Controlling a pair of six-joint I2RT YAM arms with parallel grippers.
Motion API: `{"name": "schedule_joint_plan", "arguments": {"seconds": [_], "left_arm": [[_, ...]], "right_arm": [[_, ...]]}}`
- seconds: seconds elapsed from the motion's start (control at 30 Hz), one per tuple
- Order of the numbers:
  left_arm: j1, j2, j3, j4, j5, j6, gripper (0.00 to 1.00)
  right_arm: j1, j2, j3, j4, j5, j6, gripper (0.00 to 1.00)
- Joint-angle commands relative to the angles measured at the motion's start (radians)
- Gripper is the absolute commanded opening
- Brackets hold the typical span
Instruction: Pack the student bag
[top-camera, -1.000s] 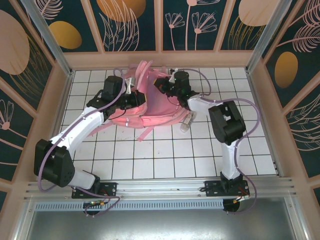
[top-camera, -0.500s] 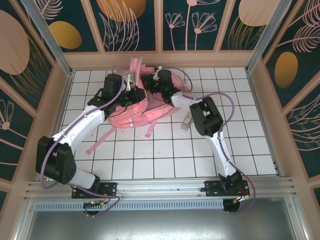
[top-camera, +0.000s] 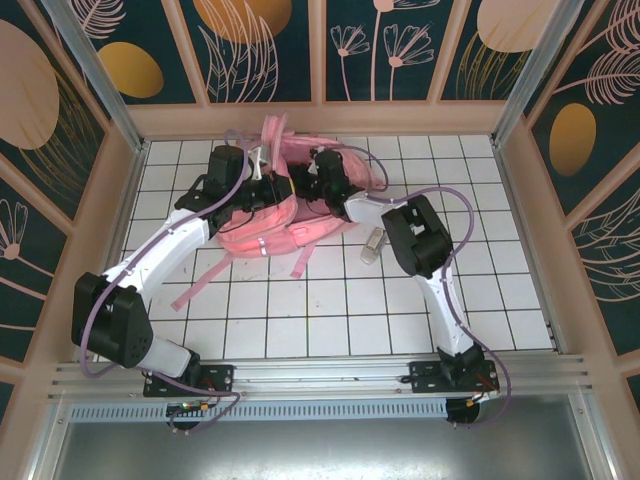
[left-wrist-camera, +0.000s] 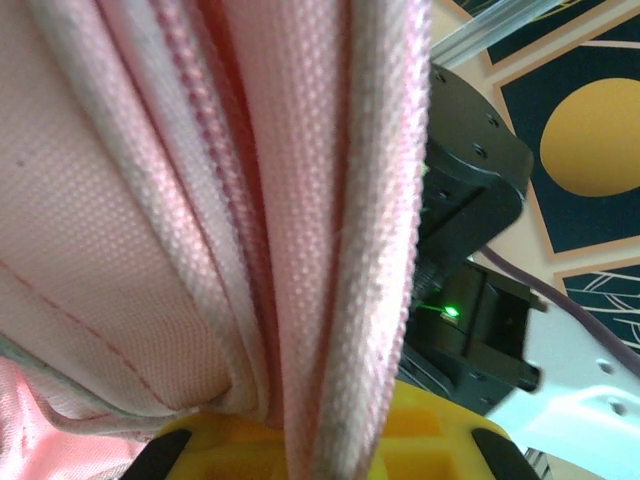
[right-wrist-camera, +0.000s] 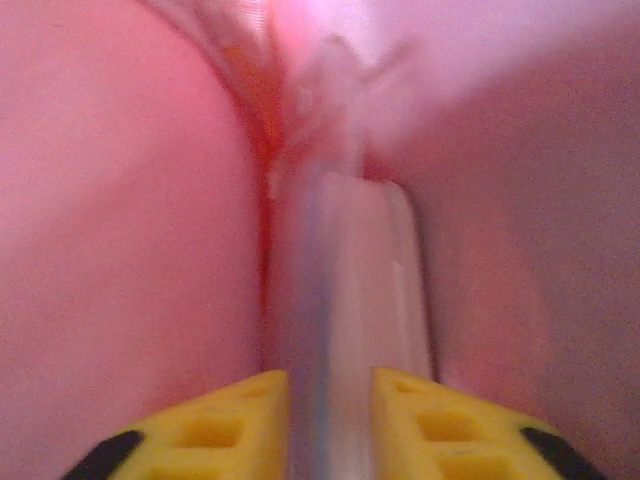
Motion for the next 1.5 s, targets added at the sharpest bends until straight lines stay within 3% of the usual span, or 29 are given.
{"name": "schedule_joint_plan", "arguments": {"seconds": [0.0, 0.13, 0.33, 0.43, 0.53, 0.63, 0.77, 1.0, 1.1, 1.27, 1.47], "left_arm": [[-0.017, 0.011, 0.045, 0.167, 0.008, 0.037, 0.0], [-0.017, 0.044, 0.023, 0.205, 0.006, 0.009, 0.0], [-0.017, 0.082, 0.005, 0.247, 0.007, -0.036, 0.02], [-0.017, 0.086, 0.005, 0.249, 0.011, -0.051, 0.42], [-0.017, 0.061, -0.013, 0.252, -0.004, -0.076, 0.72], [-0.017, 0.001, -0.075, 0.249, -0.05, -0.115, 0.85], [-0.017, -0.125, -0.251, 0.286, -0.139, -0.237, 0.86], [-0.017, -0.331, -0.681, 0.597, -0.321, -0.69, 0.83], [-0.017, -0.362, -0.777, 0.661, -0.404, -0.813, 0.82], [-0.017, -0.386, -0.81, 0.663, -0.539, -0.859, 0.81], [-0.016, -0.368, -0.842, 0.669, -0.66, -0.862, 0.79]], "right_arm": [[-0.042, -0.167, -0.082, -0.042, 0.005, -0.076, 0.46], [-0.092, -0.318, -0.155, -0.203, 0.021, -0.195, 0.63], [-0.11, -0.547, -0.23, -0.53, 0.136, -0.462, 0.67], [-0.106, -0.659, -0.321, -0.597, 0.189, -0.514, 0.67], [-0.074, -0.754, -0.418, -0.616, 0.219, -0.526, 0.67], [-0.016, -0.821, -0.484, -0.641, 0.283, -0.524, 0.67], [0.058, -0.869, -0.528, -0.678, 0.401, -0.509, 0.68], [0.153, -0.841, -0.579, -0.583, 0.447, -0.435, 0.67], [0.202, -0.78, -0.556, -0.545, 0.458, -0.397, 0.64], [0.28, -0.652, -0.494, -0.499, 0.451, -0.302, 0.55], [0.299, -0.533, -0.458, -0.449, 0.438, -0.212, 0.45]]}}
